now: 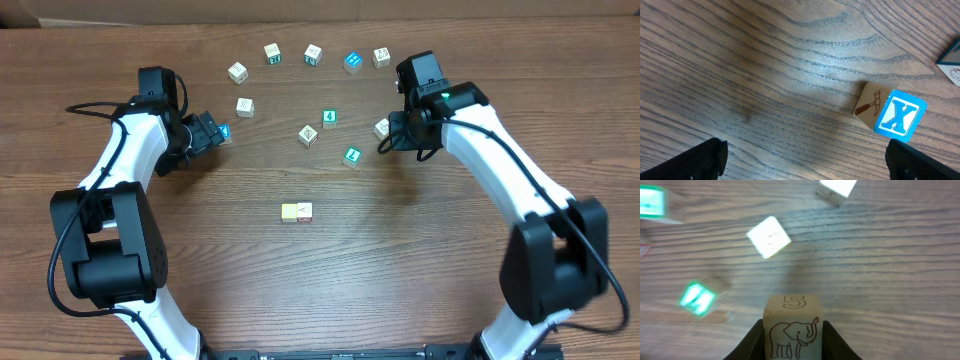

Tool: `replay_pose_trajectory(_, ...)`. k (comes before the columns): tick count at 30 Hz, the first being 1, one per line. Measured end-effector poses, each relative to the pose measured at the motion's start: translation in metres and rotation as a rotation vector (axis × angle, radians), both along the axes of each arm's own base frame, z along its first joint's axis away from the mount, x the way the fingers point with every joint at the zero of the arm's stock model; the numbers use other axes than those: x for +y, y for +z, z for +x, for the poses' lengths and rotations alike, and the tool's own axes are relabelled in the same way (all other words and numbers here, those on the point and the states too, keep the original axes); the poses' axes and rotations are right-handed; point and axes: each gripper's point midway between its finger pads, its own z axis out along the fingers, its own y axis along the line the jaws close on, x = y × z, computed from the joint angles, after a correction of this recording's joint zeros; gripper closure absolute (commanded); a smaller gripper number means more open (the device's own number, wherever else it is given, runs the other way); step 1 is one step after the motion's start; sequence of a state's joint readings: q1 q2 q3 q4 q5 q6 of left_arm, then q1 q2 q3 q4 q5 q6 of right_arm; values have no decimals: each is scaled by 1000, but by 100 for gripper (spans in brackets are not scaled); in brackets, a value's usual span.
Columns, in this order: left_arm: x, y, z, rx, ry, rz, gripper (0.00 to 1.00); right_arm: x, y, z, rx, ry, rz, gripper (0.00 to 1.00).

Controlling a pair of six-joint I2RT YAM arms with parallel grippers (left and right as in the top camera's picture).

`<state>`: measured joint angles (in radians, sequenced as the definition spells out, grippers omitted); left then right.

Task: Form a horizontal line
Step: 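Lift the elephant block and carry it toward the front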

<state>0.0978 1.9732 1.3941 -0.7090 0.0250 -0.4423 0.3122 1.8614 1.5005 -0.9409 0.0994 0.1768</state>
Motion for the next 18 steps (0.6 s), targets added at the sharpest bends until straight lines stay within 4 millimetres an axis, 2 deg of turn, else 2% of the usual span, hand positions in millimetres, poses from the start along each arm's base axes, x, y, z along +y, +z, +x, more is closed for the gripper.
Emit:
replay_pose_trajectory(4,0,0,0,0,0,0,0,7,20,-13,-8,-7,20,76)
replay_pose_trajectory(18,0,0,0,0,0,0,0,29,18,-32,58,-89,108,76)
